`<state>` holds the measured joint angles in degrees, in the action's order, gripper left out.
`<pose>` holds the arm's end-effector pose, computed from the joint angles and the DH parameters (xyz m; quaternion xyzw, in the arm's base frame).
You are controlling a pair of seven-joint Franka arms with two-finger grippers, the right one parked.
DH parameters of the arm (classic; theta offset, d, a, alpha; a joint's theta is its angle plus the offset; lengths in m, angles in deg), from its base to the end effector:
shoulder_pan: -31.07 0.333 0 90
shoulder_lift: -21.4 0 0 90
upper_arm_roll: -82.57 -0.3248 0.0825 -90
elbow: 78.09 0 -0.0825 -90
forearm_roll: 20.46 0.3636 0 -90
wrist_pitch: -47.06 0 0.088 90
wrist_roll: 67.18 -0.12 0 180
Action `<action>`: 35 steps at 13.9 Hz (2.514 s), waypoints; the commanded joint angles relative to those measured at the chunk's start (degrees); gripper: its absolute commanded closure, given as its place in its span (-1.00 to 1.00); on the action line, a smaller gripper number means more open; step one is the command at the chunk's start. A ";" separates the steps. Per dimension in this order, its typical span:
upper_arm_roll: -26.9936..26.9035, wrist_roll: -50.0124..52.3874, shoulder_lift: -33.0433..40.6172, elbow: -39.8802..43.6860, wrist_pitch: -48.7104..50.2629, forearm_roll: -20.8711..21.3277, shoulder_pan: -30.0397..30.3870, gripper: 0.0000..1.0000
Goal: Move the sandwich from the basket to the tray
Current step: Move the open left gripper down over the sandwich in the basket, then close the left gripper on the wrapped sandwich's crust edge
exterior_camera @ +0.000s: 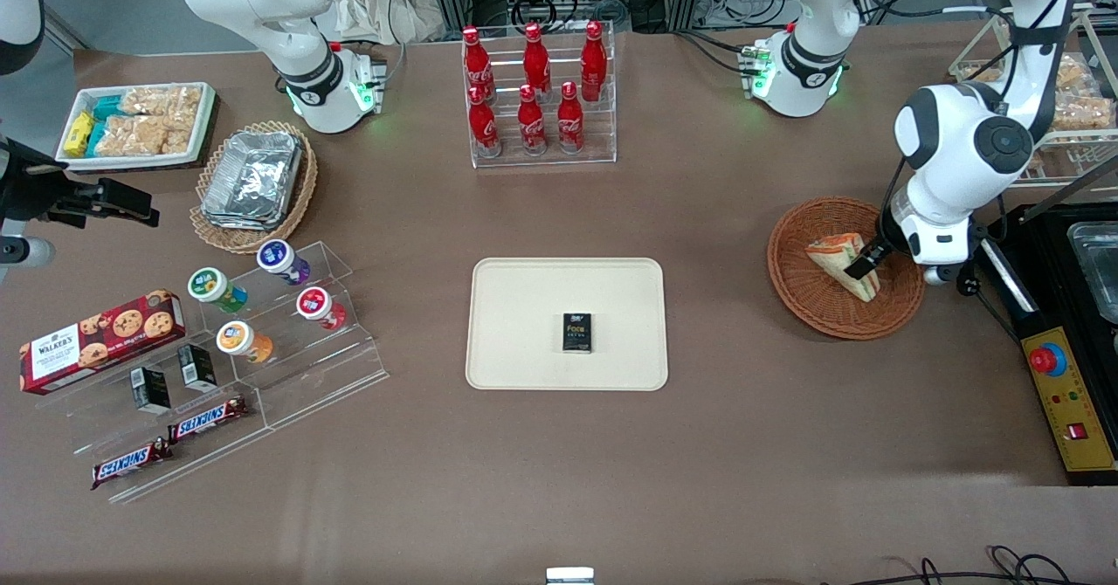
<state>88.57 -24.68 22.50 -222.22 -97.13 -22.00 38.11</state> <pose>0.4512 0.0083 0.3002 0.9245 0.3809 0.0070 0.0101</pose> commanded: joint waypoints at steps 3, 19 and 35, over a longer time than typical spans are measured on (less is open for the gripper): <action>-0.90 -3.21 -1.53 -2.56 -5.92 -0.57 1.83 -0.98; -0.37 -3.04 -2.06 -6.08 -10.05 -5.31 -0.27 -0.98; 0.07 -3.21 1.71 -5.99 -9.70 -5.93 -7.55 1.00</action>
<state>88.48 -27.92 20.58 -227.08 -106.37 -27.16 33.58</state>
